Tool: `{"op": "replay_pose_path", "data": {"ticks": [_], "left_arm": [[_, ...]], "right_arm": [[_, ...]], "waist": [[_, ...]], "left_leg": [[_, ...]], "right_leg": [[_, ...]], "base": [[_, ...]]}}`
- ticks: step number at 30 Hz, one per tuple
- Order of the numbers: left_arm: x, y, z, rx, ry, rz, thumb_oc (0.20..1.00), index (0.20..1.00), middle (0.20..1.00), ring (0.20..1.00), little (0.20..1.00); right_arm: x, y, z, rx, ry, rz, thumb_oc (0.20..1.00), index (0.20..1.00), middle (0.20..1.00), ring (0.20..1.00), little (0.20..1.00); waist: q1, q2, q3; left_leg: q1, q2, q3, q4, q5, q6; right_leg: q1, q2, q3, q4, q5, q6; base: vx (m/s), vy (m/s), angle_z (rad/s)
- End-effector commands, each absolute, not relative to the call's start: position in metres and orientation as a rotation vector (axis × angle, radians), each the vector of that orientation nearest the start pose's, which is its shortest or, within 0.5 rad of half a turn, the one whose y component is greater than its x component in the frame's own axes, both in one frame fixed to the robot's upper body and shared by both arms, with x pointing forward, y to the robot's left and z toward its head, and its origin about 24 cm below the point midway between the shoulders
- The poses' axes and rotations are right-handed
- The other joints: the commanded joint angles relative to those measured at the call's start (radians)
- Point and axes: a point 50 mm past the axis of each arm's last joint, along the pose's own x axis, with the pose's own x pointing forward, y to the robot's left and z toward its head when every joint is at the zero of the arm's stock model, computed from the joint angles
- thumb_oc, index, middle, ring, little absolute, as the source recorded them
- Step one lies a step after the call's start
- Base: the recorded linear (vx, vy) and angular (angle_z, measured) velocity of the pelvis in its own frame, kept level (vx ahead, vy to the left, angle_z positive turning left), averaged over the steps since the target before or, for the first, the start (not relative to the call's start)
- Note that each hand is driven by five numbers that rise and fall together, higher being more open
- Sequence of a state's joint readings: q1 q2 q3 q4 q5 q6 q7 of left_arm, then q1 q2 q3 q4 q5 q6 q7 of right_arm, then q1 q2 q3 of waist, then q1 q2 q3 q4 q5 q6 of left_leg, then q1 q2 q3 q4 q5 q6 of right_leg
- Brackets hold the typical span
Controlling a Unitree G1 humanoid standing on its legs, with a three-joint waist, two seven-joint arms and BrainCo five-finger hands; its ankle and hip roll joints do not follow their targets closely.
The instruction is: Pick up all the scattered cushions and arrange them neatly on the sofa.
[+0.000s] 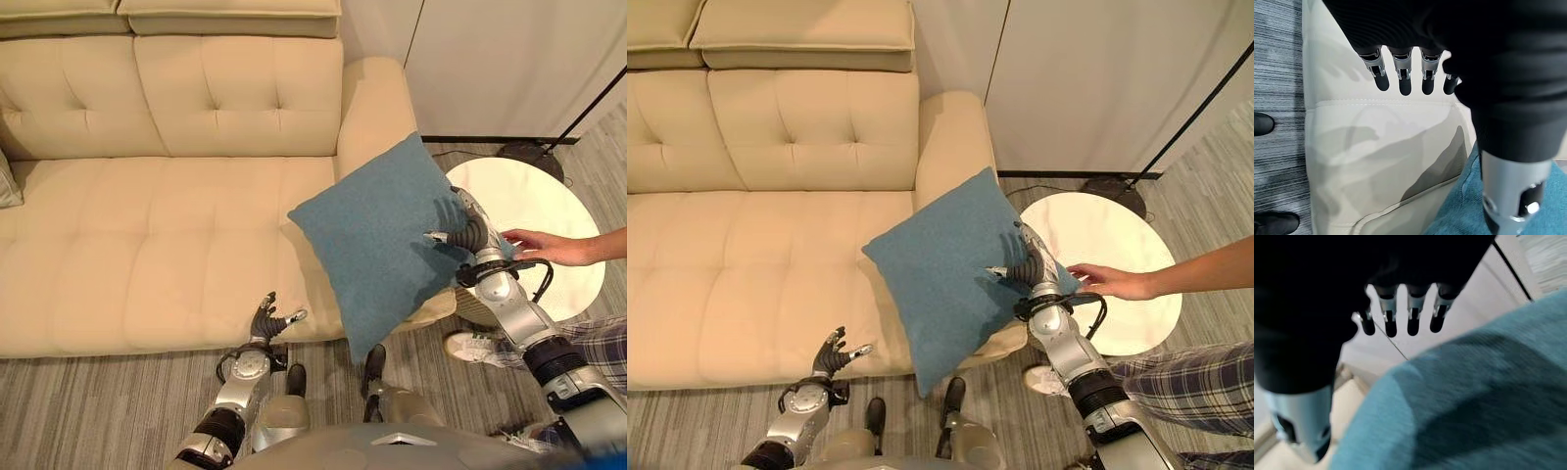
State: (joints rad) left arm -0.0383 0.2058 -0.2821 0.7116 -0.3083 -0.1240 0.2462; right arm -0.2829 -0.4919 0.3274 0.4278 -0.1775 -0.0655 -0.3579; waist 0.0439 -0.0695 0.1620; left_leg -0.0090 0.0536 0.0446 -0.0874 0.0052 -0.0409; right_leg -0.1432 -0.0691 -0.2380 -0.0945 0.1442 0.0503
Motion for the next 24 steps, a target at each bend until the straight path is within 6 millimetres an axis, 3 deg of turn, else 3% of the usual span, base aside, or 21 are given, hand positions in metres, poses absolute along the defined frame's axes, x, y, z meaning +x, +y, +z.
{"op": "replay_pose_path", "data": {"ticks": [1,13,24], "left_arm": [[0.222,0.170,-0.081,0.069,0.500,0.118,1.000,1.000,1.000,1.000,1.000],[0.255,0.150,-0.051,0.031,0.361,0.065,1.000,1.000,1.000,1.000,1.000],[0.255,0.156,-0.044,0.048,0.321,0.065,1.000,1.000,1.000,1.000,1.000]], "right_arm": [[0.313,-0.209,0.060,-0.781,-0.109,-0.121,1.000,1.000,1.000,1.000,1.000],[0.330,-0.197,0.079,-0.773,-0.169,-0.127,1.000,1.000,1.000,1.000,1.000],[0.320,-0.201,0.070,-0.768,-0.153,-0.122,1.000,1.000,1.000,1.000,1.000]], "waist": [[-0.014,-0.025,-0.039],[-0.035,-0.023,-0.031],[-0.037,-0.020,-0.038]], "left_leg": [[-0.092,0.008,0.022,0.000,0.027,-0.058],[-0.174,0.013,0.021,0.000,0.050,-0.060],[-0.134,0.015,0.022,0.000,0.031,-0.059]], "right_leg": [[0.020,-0.060,0.001,0.007,-0.089,0.122],[-0.070,-0.056,0.014,0.007,-0.070,0.112],[-0.032,-0.049,0.022,0.007,-0.089,0.110]], "base": [[0.00,0.000,0.00],[0.00,-0.002,0.00],[0.02,-0.007,-0.01]]}}
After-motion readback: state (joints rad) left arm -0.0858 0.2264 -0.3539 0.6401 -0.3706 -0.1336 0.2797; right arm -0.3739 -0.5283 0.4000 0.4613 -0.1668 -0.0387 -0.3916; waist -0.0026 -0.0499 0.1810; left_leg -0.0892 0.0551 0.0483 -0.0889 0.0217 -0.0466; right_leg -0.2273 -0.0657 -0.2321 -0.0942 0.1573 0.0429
